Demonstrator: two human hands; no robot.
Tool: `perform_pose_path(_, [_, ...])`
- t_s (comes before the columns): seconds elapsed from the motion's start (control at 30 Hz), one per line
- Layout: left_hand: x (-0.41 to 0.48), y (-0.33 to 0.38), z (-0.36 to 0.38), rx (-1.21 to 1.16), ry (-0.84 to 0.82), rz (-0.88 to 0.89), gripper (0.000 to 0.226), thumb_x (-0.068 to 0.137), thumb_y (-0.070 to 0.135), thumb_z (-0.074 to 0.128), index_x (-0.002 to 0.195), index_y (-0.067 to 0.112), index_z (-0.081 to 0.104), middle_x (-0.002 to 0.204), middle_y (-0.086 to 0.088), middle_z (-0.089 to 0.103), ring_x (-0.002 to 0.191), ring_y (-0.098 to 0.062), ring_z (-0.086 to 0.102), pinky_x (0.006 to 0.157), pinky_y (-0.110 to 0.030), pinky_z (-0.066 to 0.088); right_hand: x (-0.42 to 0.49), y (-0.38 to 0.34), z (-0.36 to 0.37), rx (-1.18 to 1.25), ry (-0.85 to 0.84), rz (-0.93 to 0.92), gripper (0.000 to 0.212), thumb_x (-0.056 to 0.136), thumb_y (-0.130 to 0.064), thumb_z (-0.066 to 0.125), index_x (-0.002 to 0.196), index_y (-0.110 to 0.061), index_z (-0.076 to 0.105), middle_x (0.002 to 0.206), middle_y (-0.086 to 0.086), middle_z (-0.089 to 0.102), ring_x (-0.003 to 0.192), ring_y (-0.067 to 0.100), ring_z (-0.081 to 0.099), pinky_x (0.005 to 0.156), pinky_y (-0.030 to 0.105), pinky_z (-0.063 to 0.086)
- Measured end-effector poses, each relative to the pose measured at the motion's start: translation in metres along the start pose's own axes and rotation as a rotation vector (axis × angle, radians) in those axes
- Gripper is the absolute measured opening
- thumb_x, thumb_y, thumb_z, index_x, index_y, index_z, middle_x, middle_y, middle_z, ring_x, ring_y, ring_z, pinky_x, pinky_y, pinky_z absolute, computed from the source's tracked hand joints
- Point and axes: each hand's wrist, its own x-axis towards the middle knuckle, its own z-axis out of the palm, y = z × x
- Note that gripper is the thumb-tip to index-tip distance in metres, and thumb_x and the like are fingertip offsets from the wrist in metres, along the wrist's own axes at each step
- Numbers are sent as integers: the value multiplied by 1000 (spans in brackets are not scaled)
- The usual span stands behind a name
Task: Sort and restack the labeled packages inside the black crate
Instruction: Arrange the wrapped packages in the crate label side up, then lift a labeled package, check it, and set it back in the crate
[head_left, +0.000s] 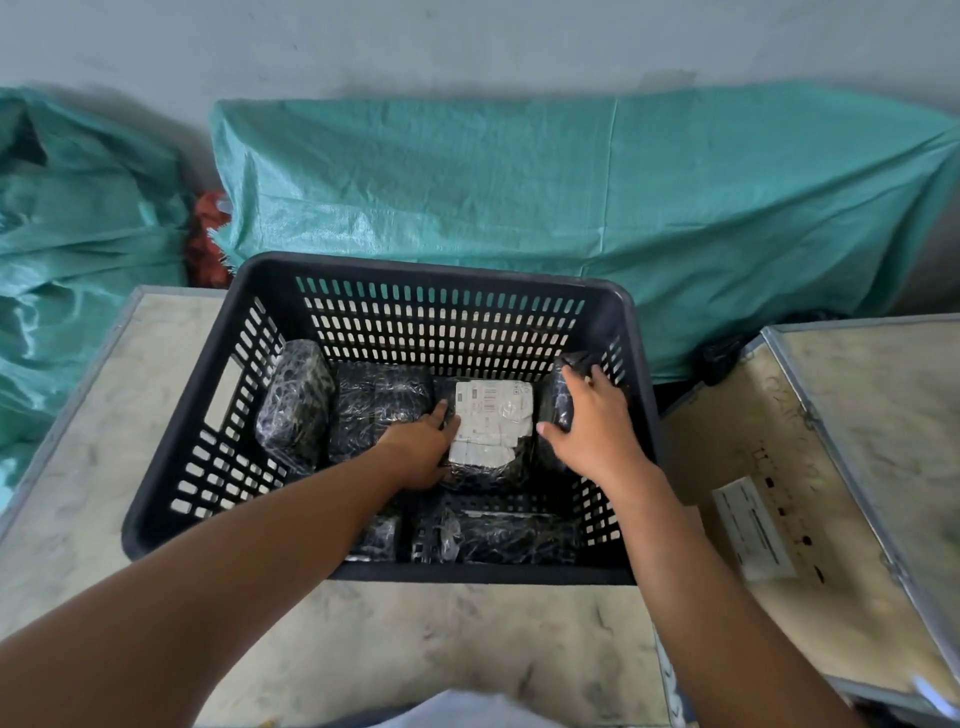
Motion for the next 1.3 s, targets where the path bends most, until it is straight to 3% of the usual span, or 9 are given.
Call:
perform_pose_path(0.23, [-6,2,-7,56,-22,16,89,99,44,55,162,17,0,168,-13,-12,143,-31,40,92,-45,51,6,1,8,-203,-29,-60,87,91,-61,63,162,-38,20,144,21,52,126,39,47,107,46,38])
perform_pose_path(0.33, [-12,6,-17,-3,-27,34,84,98,49,54,162,20,9,170,-9,-4,141,-31,43,101,-48,47,3,-1,14,-10,-171,-11,83,95,-62,56,161,-46,8,145,25,52,122,39,57,104,46,48])
perform_pose_path(0.6, [-53,18,-68,-319,113,119,84,94,50,63,161,19,22,168,-6,18,131,-29,55,109,-42,43,2,1,1,273,-50,-30,70,76,-29,88,137,-24,54,117,7,69,90,18,65,77,25,51])
perform_pose_path(0.77, [-93,37,-80,-556,311,154,92,86,57,71,160,24,26,161,1,38,141,-21,45,111,-33,38,-13,-6,-36,408,76,-16,67,69,-31,88,129,-24,60,102,-4,66,78,8,67,59,21,57])
perform_pose_path(0.9, [-120,65,-90,-818,494,194,117,81,50,80,159,41,-7,155,7,44,135,-11,49,108,-29,41,-26,-29,-92,724,65,15,60,72,-25,85,126,-13,61,100,3,64,68,20,77,51,33,63])
perform_pose_path(1.0, [-132,76,-104,-790,825,201,120,87,36,77,158,32,-20,150,-5,51,126,-16,55,100,-30,48,-39,-52,-129,830,19,-13,45,77,-33,84,110,-11,64,97,6,69,60,26,78,52,37,63])
perform_pose_path(1.13, [-147,54,-125,-669,1151,373,94,93,21,69,161,29,4,149,-22,40,127,-16,48,102,-20,43,-55,-77,-159,892,15,-94,64,88,-51,74,139,-22,49,104,18,69,64,29,78,56,39,64])
perform_pose_path(1.23, [-154,44,-133,-672,1257,401,73,95,18,64,156,36,29,141,-11,42,112,-9,53,100,-8,38,-70,-78,-164,823,20,-200,74,88,-61,68,151,-41,35,103,14,73,69,24,79,58,38,64])
perform_pose_path(1.3, [-153,34,-141,-760,1251,346,57,96,27,59,148,43,45,134,-1,45,109,-17,60,100,-15,47,-76,-77,-159,725,22,-276,81,85,-63,67,153,-48,27,99,-3,76,73,14,79,61,38,65])
